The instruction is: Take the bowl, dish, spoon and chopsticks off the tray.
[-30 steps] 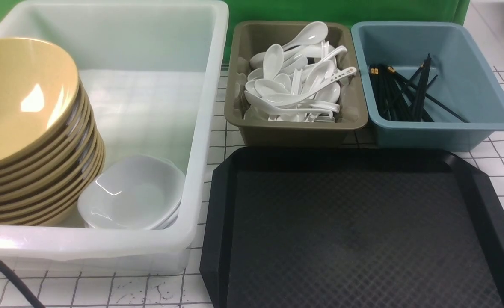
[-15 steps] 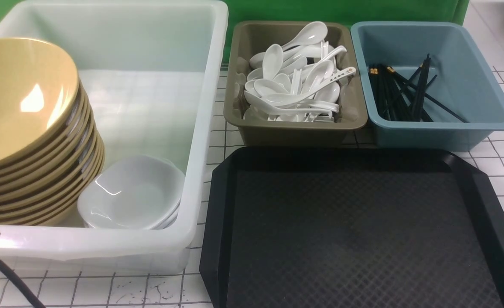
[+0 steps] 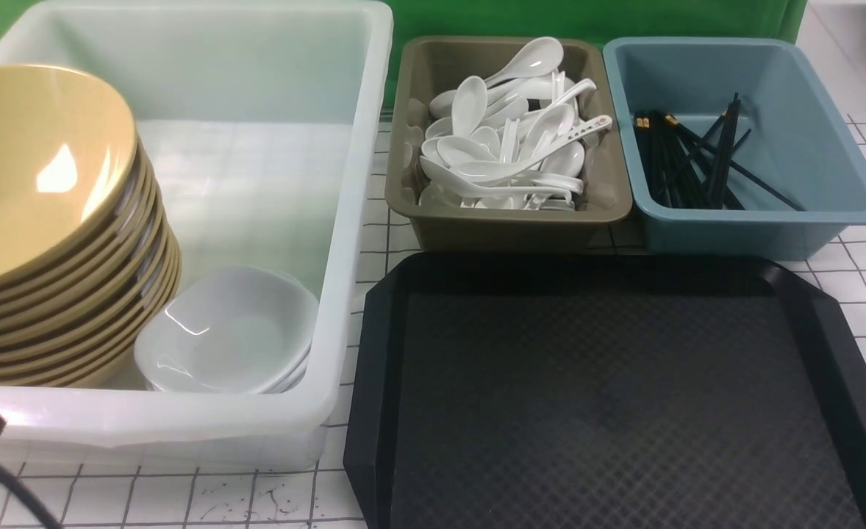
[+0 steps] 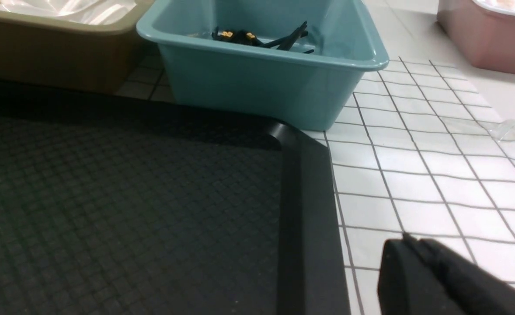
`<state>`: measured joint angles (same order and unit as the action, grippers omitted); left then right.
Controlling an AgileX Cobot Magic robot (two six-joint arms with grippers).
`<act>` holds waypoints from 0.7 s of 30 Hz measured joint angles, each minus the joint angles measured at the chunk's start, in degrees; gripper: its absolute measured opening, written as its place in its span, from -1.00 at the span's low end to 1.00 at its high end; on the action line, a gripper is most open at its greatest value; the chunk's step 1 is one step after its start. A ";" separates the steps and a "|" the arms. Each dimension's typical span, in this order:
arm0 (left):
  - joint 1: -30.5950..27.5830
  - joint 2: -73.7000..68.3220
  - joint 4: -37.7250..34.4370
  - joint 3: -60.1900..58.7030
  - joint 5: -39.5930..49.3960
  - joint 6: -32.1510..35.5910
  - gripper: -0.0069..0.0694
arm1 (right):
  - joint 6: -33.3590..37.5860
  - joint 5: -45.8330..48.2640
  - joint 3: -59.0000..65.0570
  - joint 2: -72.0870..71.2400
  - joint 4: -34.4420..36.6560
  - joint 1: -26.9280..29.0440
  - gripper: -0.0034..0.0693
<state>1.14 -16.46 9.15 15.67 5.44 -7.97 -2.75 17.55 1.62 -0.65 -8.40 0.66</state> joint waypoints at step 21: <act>0.00 17.19 -8.70 -17.11 10.90 0.82 -0.85 | -0.03 0.31 -0.05 -0.04 0.08 0.36 -0.73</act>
<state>1.14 0.72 0.45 -1.44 16.34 -7.16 -2.77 17.85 1.56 -0.69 -8.32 1.02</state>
